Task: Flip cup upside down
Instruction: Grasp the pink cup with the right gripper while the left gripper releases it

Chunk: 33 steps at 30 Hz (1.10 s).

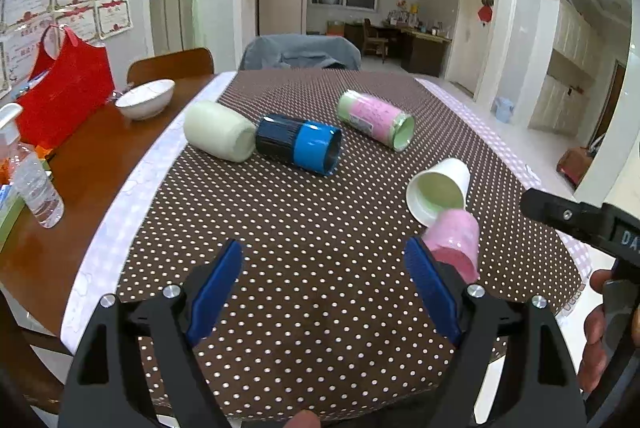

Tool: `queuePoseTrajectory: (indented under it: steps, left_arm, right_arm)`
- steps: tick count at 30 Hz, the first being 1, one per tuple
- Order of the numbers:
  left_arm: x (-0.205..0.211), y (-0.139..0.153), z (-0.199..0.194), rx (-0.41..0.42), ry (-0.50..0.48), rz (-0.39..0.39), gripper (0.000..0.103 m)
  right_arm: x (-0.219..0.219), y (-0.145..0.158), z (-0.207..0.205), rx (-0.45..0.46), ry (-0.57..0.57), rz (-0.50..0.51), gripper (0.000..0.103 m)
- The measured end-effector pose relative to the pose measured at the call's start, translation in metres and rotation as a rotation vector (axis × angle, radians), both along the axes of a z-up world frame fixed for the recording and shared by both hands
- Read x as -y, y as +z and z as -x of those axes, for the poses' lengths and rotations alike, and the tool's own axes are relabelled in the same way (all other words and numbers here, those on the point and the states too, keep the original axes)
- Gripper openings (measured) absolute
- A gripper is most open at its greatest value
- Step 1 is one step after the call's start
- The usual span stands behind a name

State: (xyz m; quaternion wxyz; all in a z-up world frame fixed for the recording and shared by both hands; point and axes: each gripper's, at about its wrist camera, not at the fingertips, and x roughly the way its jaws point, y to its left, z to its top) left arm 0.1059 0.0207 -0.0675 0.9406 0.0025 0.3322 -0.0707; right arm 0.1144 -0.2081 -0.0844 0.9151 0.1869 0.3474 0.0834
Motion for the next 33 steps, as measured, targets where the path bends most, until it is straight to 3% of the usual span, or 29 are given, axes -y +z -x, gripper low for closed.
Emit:
queuePoseTrajectory:
  steps: [18,33]
  left_arm:
    - [-0.027,0.027,0.042,0.158,0.093,0.011,0.082]
    - [-0.034,0.013,0.033,0.148,0.099,-0.004,0.082]
  right_arm:
    - [-0.002,0.010,0.012,-0.021,0.017,-0.036,0.097]
    - [0.004,-0.034,-0.030,-0.338,0.022,-0.235,0.097]
